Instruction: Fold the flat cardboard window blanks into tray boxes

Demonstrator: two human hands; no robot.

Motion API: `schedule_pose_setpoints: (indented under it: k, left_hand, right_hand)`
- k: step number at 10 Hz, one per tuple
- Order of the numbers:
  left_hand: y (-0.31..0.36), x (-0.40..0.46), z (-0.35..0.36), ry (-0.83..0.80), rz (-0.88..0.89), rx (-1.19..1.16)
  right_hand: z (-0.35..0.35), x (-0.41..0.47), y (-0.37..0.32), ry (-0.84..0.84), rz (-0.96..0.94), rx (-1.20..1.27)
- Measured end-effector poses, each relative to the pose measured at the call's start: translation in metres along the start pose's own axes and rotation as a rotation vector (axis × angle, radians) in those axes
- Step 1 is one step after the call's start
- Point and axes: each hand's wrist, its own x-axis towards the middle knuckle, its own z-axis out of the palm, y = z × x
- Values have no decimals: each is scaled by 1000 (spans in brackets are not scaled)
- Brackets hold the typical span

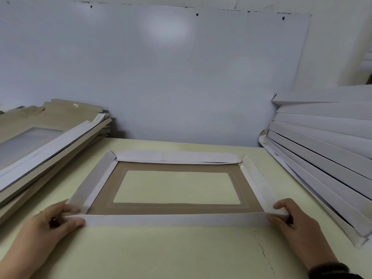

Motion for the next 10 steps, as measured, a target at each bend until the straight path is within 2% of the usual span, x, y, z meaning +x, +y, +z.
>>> schedule_pose_setpoints:
  k: [2, 3, 6, 8, 9, 10]
  left_hand:
    - [14, -10, 0, 2, 107, -87]
    - [8, -12, 0, 35, 117, -173]
    - [19, -14, 6, 88, 113, -143]
    - [18, -15, 7, 52, 160, -68]
    - [17, -15, 5, 86, 176, -36]
    - [21, -14, 5, 54, 156, -115]
  right_hand:
    - [-3, -10, 0, -19, 32, 70]
    - [-7, -17, 2, 44, 1, 150]
    - [-4, -25, 6, 92, 11, 189]
    - [-4, -26, 1, 113, 0, 222]
    - [-2, -25, 5, 181, -23, 244]
    - [0, -24, 9, 257, -13, 268]
